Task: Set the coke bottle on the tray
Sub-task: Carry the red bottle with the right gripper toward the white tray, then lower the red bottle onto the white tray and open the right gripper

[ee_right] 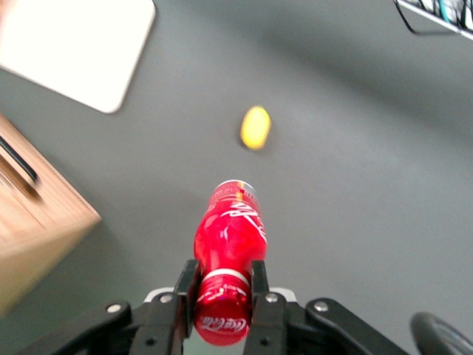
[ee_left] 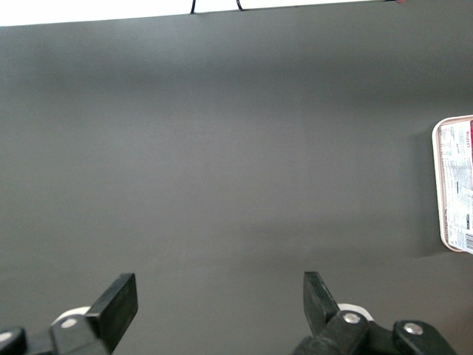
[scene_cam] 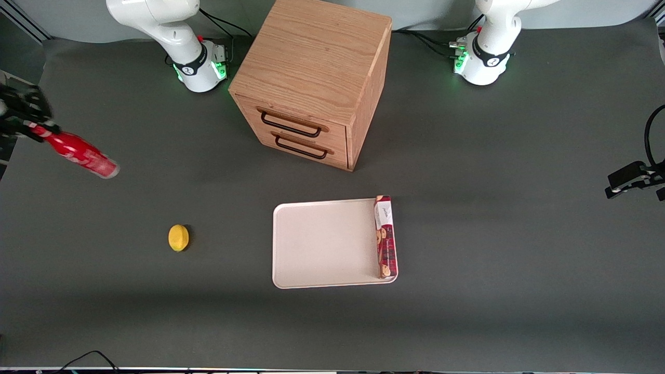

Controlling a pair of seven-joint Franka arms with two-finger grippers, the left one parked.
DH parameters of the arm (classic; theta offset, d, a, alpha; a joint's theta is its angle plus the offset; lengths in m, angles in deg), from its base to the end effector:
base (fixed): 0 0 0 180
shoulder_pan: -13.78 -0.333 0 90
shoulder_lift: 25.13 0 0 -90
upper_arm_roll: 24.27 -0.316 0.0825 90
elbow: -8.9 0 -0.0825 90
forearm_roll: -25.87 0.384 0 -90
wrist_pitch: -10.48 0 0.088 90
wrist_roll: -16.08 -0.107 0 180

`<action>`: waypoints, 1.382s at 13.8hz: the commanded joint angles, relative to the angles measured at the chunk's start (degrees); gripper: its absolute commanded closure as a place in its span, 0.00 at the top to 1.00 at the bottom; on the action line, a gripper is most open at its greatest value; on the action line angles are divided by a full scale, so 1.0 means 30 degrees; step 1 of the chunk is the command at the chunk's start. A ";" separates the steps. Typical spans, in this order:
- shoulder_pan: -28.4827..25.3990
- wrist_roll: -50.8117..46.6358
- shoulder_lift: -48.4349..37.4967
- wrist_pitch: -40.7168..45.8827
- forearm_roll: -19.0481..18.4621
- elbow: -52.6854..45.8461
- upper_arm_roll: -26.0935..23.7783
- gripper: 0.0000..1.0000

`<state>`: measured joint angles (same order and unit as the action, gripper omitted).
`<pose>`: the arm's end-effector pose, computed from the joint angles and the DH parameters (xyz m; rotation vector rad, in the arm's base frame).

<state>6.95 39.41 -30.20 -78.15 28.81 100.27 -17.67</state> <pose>0.5246 0.0046 0.6587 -3.0226 -0.6343 -0.0797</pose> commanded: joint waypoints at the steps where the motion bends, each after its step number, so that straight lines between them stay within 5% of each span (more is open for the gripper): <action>1: 0.0344 -0.4714 0.3669 0.0892 0.0896 -0.4399 -0.3213 0.03; 5: 0.0051 -1.3203 0.9117 0.0397 0.0460 -0.7922 -0.7639 0.00; 11: 0.0022 -2.1710 1.4307 -0.3207 -0.6711 -0.7867 -1.3035 0.01; 19: -0.0652 -2.5060 1.6745 -0.5377 -0.9795 -0.7106 -1.3568 0.05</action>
<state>5.17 -33.16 18.65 -93.95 2.23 80.12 -57.58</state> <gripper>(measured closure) 0.683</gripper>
